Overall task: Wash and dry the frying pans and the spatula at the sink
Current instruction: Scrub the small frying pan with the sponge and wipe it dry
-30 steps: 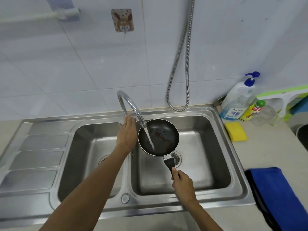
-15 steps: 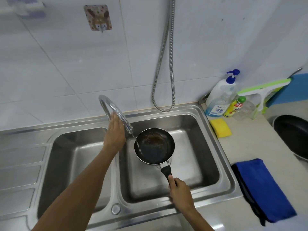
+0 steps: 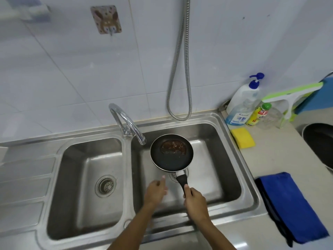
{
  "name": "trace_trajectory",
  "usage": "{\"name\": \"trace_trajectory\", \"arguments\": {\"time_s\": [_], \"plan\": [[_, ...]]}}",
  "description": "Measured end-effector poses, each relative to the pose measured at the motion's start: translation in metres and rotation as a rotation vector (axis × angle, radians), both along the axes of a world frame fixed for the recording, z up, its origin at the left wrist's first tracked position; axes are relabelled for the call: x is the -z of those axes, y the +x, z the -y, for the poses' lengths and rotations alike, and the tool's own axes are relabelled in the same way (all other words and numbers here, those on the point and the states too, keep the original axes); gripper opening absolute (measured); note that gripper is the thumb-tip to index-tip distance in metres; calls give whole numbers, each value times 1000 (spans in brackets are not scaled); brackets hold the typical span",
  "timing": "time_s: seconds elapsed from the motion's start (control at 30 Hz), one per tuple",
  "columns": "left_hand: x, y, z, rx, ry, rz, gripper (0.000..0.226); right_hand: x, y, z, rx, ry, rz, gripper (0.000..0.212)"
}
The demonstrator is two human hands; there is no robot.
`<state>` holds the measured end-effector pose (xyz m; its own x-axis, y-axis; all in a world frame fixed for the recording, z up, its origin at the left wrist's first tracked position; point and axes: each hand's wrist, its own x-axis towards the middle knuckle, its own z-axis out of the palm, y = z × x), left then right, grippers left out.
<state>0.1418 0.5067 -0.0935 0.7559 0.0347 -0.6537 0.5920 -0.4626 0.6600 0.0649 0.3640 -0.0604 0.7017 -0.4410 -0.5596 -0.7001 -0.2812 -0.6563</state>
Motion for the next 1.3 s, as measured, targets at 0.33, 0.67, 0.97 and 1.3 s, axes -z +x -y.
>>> {"name": "trace_trajectory", "arguments": {"time_s": [0.33,0.67,0.97,1.3], "plan": [[-42,-17,86,-330,-475,-233,47,-26,7,3,-41,140,20,42],[-26,-15,88,-344,-338,-34,33,-19,82,196,-219,-512,194,18],[-19,-22,94,-330,-131,33,41,-4,155,286,-191,-728,-84,57],[-27,-31,74,103,519,131,40,-27,145,266,-162,-680,153,47]]}}
